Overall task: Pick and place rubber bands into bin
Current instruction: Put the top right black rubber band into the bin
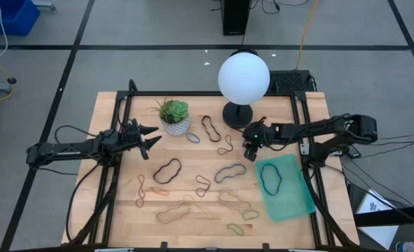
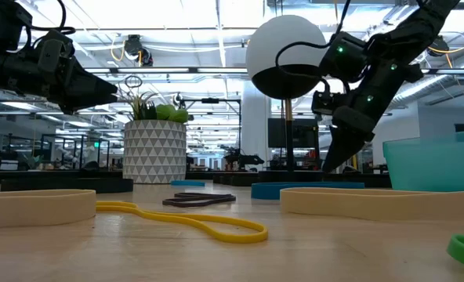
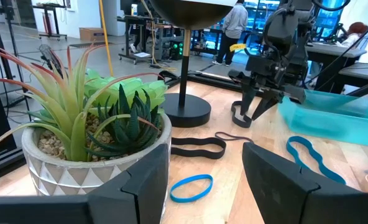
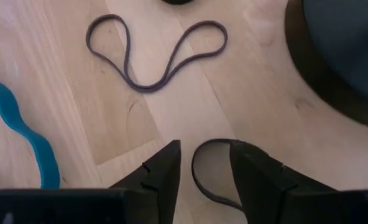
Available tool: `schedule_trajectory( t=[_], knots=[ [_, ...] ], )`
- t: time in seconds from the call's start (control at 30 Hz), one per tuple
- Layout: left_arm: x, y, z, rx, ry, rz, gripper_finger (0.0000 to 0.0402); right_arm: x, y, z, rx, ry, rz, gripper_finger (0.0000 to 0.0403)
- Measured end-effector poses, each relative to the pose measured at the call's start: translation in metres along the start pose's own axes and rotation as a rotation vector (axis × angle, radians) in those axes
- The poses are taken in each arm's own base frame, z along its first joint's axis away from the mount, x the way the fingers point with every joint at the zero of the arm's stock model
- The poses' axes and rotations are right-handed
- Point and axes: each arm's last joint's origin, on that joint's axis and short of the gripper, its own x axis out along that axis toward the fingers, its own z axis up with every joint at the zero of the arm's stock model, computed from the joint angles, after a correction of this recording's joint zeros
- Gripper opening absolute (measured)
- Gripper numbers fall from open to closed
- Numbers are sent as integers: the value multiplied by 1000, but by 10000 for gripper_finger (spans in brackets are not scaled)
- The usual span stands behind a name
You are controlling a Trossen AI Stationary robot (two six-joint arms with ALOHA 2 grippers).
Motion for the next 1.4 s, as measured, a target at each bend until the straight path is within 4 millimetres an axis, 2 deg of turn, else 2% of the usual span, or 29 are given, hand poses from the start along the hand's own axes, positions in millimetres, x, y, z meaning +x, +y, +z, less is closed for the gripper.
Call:
schedule_trajectory(
  t=[0.23, 0.47, 0.57, 0.73, 0.83, 0.93, 1.07, 1.4],
  knots=[
    [0, 0, -1, 2, 6, 0, 214, 18, 0, -8, 0, 82, -16, 130],
    [0, 0, -1, 4, 13, 1, 214, 21, 0, -9, -1, 91, -20, 122],
    [0, 0, -1, 4, 13, 1, 214, 19, 0, -8, -12, 80, -17, 94],
    [0, 0, -1, 3, 12, 2, 214, 15, 0, -5, -56, 49, -7, 16],
    [0, 0, -1, 3, 12, 2, 214, 9, 0, -1, -80, 1, -26, 7],
    [0, 0, -1, 3, 12, 2, 214, -1, 1, 2, -99, -44, -72, 3],
    [0, 0, -1, 3, 13, 2, 214, -25, 9, 10, -129, -164, -78, 2],
    [0, 0, -2, 4, 16, 3, 214, -103, 31, 14, -172, -498, 82, 1]
  ],
)
